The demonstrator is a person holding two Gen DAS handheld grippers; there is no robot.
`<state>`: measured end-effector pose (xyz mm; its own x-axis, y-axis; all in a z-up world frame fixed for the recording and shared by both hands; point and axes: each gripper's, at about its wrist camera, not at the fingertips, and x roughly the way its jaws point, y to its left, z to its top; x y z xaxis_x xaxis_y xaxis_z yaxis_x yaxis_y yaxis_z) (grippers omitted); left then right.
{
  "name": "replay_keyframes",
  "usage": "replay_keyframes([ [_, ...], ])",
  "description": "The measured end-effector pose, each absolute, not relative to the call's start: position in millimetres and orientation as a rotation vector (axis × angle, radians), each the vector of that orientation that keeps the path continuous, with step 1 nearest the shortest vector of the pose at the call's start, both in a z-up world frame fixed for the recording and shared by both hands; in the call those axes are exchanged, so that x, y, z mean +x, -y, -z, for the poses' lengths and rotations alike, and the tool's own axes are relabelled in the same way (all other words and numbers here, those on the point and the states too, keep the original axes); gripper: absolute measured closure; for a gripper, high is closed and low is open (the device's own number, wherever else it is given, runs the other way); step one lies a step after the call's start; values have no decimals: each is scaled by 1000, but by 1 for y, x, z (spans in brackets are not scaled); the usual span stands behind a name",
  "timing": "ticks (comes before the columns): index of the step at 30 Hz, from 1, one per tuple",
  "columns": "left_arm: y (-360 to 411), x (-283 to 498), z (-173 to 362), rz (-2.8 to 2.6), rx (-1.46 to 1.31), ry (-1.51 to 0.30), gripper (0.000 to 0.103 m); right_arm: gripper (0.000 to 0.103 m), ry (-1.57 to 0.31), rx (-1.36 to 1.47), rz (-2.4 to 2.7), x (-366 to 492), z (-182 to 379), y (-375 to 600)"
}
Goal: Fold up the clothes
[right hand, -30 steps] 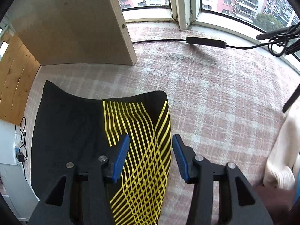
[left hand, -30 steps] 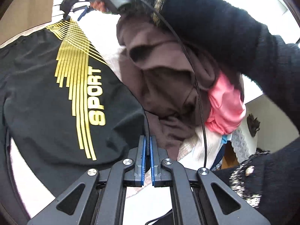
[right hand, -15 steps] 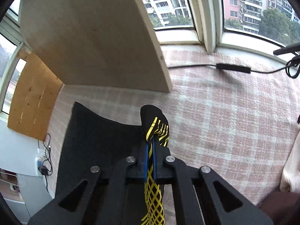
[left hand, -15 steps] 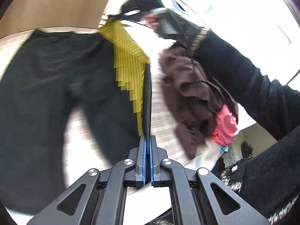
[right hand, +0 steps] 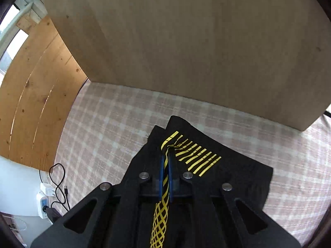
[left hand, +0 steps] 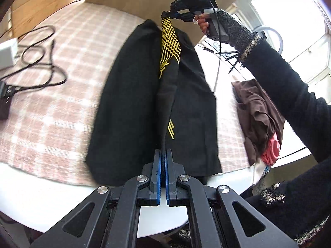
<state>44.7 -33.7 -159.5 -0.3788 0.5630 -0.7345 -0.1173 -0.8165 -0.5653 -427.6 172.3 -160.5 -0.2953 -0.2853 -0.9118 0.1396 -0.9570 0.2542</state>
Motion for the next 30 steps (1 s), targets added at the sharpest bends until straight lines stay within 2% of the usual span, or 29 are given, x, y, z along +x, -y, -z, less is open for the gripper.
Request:
replay_keyframes([
  [6, 63, 41, 180, -2209, -1442, 657, 101, 99, 183, 1749, 2351, -441, 194, -142],
  [10, 77, 43, 188, -2195, -1483, 673, 100, 82, 254, 1758, 2305, -445, 191, -144],
  [12, 85, 43, 186, -2196, -1510, 685, 100, 82, 235, 1680, 2314, -433, 169, -149],
  [13, 90, 44, 184, -2196, -1523, 691, 100, 78, 206, 1643, 2322, -421, 156, -154],
  [16, 106, 47, 170, -2238, -1522, 671, 95, 63, 174, 1575, 2323, -365, 127, -178],
  [22, 100, 34, 150, -2233, -1497, 494, 75, 63, 218, 1504, 2251, -223, 101, -239],
  [26, 74, 13, 164, -2178, -1595, 299, 69, 63, 175, 1631, 2315, -129, 142, -242],
  [27, 70, 10, 170, -2165, -1633, 263, 66, 63, 212, 1667, 2310, -111, 156, -242],
  [30, 63, 4, 186, -2121, -1691, 221, 66, 63, 394, 1762, 2226, -71, 199, -240],
])
